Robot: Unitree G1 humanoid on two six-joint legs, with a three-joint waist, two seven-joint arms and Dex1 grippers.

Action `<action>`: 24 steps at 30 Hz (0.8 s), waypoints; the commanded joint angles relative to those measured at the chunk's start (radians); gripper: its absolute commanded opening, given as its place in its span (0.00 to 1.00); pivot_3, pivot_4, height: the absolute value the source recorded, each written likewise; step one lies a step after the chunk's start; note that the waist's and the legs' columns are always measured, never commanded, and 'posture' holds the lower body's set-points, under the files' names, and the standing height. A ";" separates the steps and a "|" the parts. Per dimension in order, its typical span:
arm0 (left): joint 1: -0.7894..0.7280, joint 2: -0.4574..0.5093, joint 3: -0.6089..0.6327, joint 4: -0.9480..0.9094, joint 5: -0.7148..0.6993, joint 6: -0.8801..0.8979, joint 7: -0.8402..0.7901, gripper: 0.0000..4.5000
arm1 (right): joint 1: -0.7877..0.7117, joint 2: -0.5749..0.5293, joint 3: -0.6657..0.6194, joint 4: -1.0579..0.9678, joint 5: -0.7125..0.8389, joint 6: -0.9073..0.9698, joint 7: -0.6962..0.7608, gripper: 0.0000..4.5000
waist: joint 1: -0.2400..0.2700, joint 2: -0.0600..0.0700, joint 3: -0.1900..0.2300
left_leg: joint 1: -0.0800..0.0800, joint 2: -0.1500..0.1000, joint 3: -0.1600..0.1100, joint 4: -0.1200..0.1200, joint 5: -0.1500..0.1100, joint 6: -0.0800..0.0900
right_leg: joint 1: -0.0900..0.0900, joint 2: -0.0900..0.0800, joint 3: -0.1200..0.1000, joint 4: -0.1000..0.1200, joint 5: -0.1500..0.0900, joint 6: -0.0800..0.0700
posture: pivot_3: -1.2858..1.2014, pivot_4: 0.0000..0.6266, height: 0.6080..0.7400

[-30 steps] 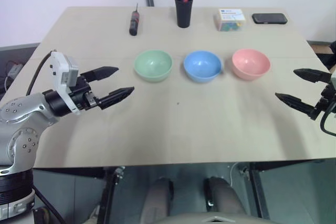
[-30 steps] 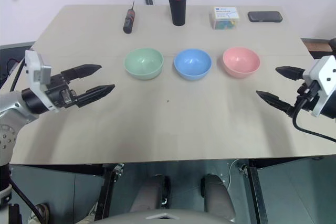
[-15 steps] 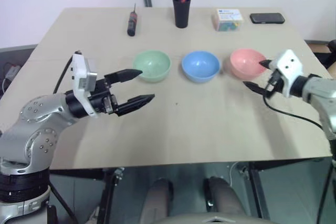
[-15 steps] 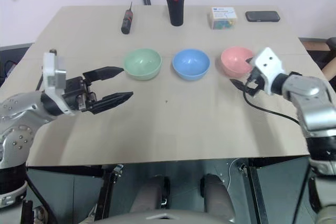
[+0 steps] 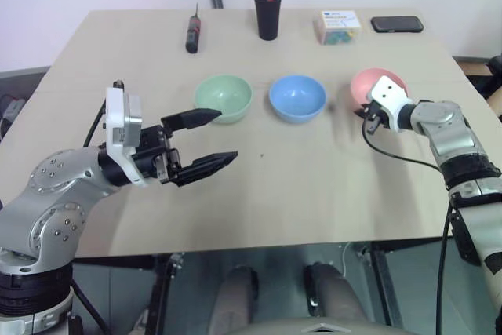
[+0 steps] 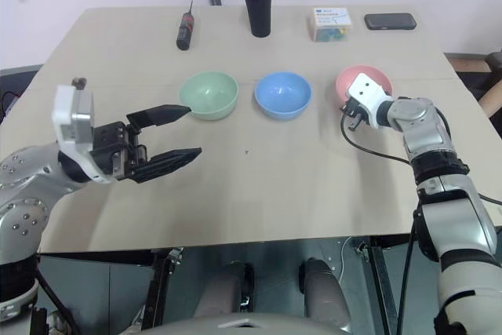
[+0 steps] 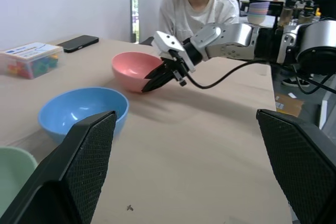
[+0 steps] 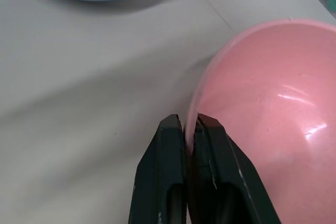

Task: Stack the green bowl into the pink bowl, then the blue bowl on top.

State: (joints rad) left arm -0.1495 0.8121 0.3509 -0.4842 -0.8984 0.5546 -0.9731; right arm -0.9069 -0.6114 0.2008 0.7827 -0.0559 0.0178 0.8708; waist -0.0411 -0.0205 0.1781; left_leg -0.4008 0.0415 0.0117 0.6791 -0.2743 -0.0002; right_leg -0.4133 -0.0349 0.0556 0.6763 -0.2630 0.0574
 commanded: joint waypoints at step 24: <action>0.023 0.016 0.050 0.041 0.057 -0.066 -0.044 1.00 | 0.421 0.022 0.204 -1.165 0.229 0.548 0.090 0.83 | 0.011 0.001 0.000 | 0.001 0.000 -0.004 0.003 0.000 -0.001 | 0.003 0.001 -0.003 0.001 0.000 0.000 | 0.52 0.24 1.00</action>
State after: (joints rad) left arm -0.1241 0.8185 0.3811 -0.4186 -0.8368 0.5002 -1.0187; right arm -0.4703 -0.5802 0.4161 -0.3633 0.1681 0.5846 0.9478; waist -0.0298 -0.0197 0.1785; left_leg -0.4003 0.0419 0.0074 0.6814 -0.2740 -0.0008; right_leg -0.4110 -0.0338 0.0523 0.6771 -0.2633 0.0572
